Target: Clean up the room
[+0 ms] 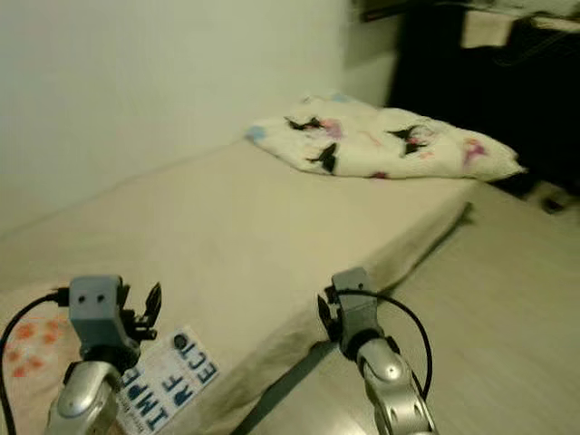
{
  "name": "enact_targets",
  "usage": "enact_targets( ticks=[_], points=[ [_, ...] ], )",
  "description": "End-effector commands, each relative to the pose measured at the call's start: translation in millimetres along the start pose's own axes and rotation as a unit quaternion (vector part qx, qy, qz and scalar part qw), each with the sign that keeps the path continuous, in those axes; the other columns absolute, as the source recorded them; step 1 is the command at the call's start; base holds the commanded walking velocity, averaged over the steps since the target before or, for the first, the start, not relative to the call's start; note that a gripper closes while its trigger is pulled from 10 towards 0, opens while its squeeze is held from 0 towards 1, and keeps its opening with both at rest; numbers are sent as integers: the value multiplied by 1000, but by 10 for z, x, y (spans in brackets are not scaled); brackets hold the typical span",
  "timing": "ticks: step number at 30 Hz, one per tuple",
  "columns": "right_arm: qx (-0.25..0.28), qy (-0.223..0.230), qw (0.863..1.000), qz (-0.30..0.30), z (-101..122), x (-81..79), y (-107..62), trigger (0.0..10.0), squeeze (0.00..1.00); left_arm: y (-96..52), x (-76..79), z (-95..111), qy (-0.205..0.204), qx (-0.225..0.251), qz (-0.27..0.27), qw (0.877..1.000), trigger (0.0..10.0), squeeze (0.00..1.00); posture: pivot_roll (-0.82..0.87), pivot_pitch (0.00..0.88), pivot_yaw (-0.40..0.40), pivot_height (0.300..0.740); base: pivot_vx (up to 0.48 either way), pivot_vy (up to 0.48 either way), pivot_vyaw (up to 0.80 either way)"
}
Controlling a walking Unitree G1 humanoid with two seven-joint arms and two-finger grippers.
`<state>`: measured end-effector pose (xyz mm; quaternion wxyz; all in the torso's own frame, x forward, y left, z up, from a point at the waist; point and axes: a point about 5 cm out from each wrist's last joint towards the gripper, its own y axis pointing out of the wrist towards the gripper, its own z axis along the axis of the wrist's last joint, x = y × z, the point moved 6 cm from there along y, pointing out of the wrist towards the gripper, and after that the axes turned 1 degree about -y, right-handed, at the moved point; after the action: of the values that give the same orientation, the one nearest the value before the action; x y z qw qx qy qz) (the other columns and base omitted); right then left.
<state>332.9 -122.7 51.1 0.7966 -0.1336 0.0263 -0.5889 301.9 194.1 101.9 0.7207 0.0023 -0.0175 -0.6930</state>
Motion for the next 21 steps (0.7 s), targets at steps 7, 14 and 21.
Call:
enact_targets(
  ticks=[7, 14, 21],
  points=[
    [-2, 12, 1000, 10, -24, -75, 0, 10000, 0, -16, 1, -36, -7, -9, 6, 1000, 10000, 0, -48, 74, -32, 733, 0, 0, -800],
    [2, 6, 1000, 25, 16, -118, 32, 10000, 0, -9, 4, -37, 0, -9, 8, 1000, 10000, 0, -47, 67, -37, 733, 0, 0, -800],
    [2, 3, 1000, 30, 34, -128, 45, 10000, 0, -16, 13, -34, -2, -6, 12, 1000, 10000, 0, -50, 70, -37, 733, 0, 0, -800]
  ],
)
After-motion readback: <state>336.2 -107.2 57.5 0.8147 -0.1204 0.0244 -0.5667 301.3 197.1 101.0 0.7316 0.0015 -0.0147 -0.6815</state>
